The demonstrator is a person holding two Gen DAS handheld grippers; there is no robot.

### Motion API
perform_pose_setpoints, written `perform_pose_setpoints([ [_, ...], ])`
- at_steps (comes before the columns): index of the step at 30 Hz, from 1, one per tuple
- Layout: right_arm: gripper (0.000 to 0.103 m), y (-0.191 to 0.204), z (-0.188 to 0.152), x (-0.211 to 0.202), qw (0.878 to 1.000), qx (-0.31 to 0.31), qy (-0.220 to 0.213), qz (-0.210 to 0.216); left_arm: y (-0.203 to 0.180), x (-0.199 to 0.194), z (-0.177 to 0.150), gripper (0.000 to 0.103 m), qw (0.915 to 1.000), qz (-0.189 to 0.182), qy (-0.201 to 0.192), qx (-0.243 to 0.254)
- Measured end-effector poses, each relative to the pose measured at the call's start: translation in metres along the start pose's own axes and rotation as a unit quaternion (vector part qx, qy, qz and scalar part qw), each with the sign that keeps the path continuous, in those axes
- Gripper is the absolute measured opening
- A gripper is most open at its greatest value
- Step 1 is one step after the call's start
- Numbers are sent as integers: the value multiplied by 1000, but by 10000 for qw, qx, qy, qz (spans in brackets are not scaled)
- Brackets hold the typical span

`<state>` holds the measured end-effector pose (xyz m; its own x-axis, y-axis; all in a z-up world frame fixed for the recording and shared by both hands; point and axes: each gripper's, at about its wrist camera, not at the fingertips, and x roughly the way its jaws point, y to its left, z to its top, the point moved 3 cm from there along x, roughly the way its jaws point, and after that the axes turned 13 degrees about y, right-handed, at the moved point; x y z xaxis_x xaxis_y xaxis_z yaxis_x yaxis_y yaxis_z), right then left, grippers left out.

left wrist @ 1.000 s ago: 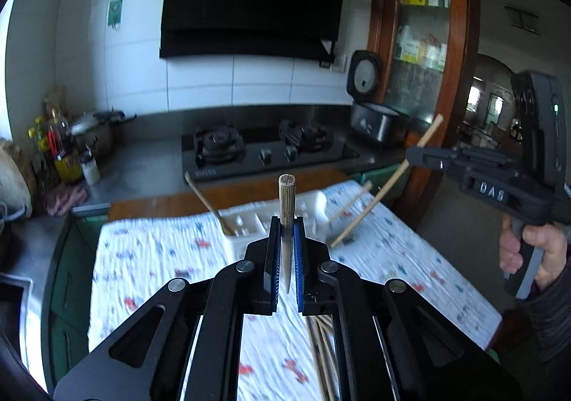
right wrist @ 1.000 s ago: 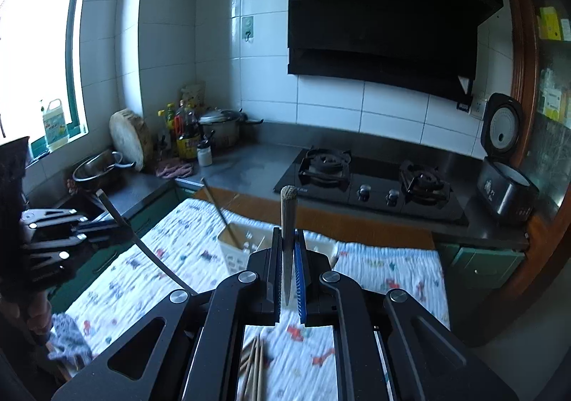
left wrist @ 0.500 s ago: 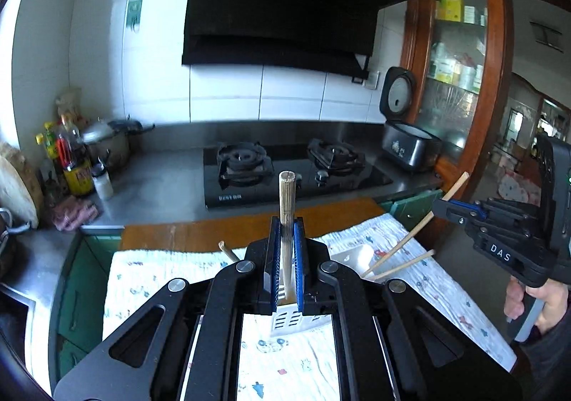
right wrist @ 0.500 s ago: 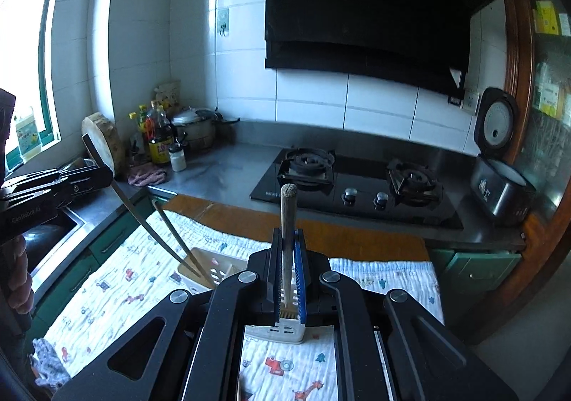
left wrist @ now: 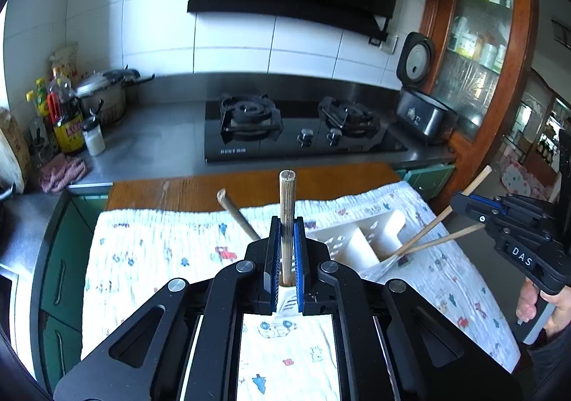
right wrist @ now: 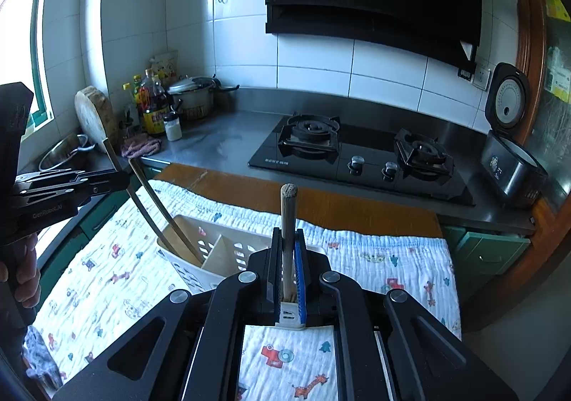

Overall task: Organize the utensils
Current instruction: 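Open the left tool over the holder while the right tool releases its chopstick, then move both open tools back to the chopsticks on the cloth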

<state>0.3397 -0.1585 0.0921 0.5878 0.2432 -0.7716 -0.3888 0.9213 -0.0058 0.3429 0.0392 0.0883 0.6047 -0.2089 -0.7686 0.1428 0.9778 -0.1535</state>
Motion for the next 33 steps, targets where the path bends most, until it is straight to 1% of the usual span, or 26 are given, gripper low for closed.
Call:
perform_pose_setpoints([
  [6, 7, -2, -4, 6, 10000, 47, 56, 31, 3, 10, -8, 7, 9999, -10, 138, -54],
  [7, 7, -2, -5, 6, 10000, 44, 53, 16, 4, 10, -8, 9, 9999, 1, 128, -65],
  [8, 10, -2, -4, 5, 10000, 54, 29, -9, 4, 9, -8, 9, 9999, 6, 122, -83],
  [10, 10, -2, -4, 1, 10000, 36, -24, -58, 5, 8, -8, 10, 9999, -12, 128, -101],
  [11, 11, -2, -4, -3, 9999, 32, -69, -113, 5, 6, -9, 12, 9999, -30, 115, -109],
  [12, 15, -2, -4, -6, 9998, 17, -106, -141, 5, 2, -9, 16, 9999, -29, 87, -120],
  [14, 20, -2, -6, -18, 9996, 5, -237, -167, 4, -7, -11, 19, 9999, -39, 14, -123],
  [16, 21, -1, -9, -32, 9992, -32, -349, -192, 2, -17, -14, 26, 9999, -41, -77, -138],
  [19, 28, 3, -22, -53, 9987, -74, -482, -169, -5, -37, -24, 31, 9996, 28, -245, -117],
  [21, 31, 6, -36, -66, 9982, -110, -567, -142, -10, -51, -36, 36, 9993, 47, -353, -89],
  [22, 32, 9, -45, -71, 9981, -143, -580, -123, -12, -57, -41, 40, 9992, 68, -383, -83],
  [24, 34, 13, -64, -78, 9982, -171, -562, -79, -18, -67, -57, 41, 9990, 96, -437, -92],
  [27, 34, 21, -99, -82, 9988, -174, -456, 75, -24, -76, -82, 41, 9991, 46, -420, -90],
  [29, 34, 26, -125, -81, 9991, -178, -360, 153, -31, -81, -104, 42, 9990, 50, -434, -50],
  [31, 34, 31, -152, -77, 9994, -162, -271, 147, -36, -83, -124, 42, 9991, 101, -413, 12],
  [33, 34, 35, -175, -73, 9996, -153, -215, 125, -41, -84, -146, 42, 9992, 75, -386, 42],
])
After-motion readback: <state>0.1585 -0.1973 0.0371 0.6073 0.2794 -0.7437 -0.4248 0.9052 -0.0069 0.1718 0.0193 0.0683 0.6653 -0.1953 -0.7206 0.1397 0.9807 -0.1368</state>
